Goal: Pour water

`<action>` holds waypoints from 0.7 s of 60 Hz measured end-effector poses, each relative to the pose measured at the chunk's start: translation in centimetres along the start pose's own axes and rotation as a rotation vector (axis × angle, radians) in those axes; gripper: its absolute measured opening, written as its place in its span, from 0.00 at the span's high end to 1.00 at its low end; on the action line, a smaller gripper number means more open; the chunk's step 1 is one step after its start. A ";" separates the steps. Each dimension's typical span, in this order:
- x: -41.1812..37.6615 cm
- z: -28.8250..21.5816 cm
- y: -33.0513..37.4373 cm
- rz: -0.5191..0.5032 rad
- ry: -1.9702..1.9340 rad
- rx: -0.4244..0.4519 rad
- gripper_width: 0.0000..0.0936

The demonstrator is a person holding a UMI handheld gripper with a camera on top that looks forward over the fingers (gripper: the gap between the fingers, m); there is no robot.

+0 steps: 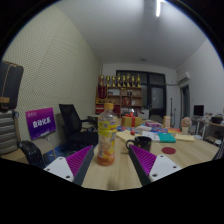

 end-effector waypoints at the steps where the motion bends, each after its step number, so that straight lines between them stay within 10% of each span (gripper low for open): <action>1: -0.4 0.0 -0.8 -0.005 -0.005 -0.001 0.13; 20: -3.1 -1.8 -13.0 0.078 -0.016 0.006 0.13; 25: -1.7 -0.9 -15.4 0.110 -0.022 -0.019 0.39; 42: -2.2 -1.0 -15.8 0.073 0.034 0.027 0.52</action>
Point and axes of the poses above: the point between the fingertips, and its own axes, seen from behind it with the camera up: x to the right, z down, y backward, against the way the camera looks, the point moved 3 cm from there along y, backward, against the way the camera looks, and after that the axes turned 2 degrees about -y, right-handed, at the moved point
